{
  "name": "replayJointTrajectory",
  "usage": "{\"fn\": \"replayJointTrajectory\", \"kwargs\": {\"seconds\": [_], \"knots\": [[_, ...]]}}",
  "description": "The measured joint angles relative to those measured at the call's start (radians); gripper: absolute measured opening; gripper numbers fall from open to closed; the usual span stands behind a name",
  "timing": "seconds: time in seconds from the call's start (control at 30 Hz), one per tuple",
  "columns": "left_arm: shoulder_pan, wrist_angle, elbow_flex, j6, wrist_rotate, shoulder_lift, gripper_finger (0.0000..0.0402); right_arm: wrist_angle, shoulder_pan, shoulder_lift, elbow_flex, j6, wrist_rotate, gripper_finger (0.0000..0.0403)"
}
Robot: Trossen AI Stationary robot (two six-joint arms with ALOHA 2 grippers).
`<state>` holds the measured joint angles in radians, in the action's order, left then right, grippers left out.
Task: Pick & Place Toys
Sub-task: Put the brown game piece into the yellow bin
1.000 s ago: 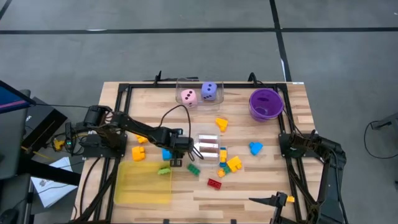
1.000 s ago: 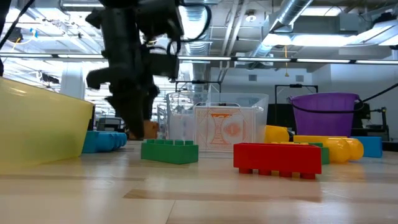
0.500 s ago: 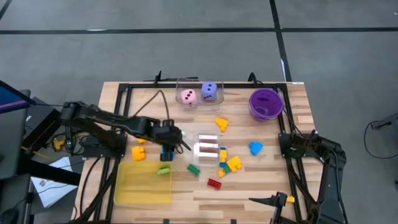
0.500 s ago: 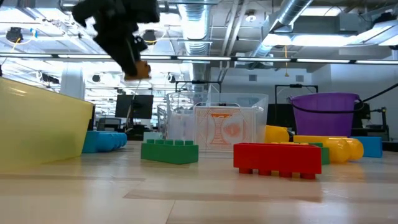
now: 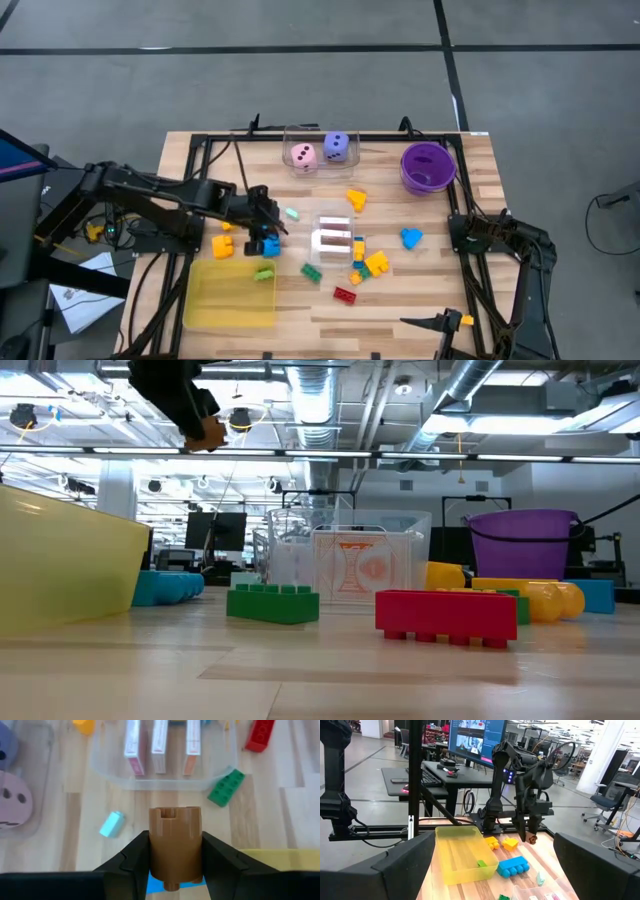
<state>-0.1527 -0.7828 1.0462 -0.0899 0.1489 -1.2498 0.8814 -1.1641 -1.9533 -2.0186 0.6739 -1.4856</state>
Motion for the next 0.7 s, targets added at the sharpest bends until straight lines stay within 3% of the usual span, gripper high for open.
{"fn": "replayJointTrajectory", "kwargs": {"seconds": [0.27, 0.7], "knots": [[-0.105, -0.070, 0.000, -0.080, -0.095, 0.000, 0.0139, -0.001, 0.000, 0.000, 0.000, 0.001, 0.000, 0.0400], [-0.385, -0.209, -0.018, -0.411, -0.079, -0.001, 0.0140, 0.000, 0.000, 0.000, 0.000, 0.007, 0.004, 0.0400]]}}
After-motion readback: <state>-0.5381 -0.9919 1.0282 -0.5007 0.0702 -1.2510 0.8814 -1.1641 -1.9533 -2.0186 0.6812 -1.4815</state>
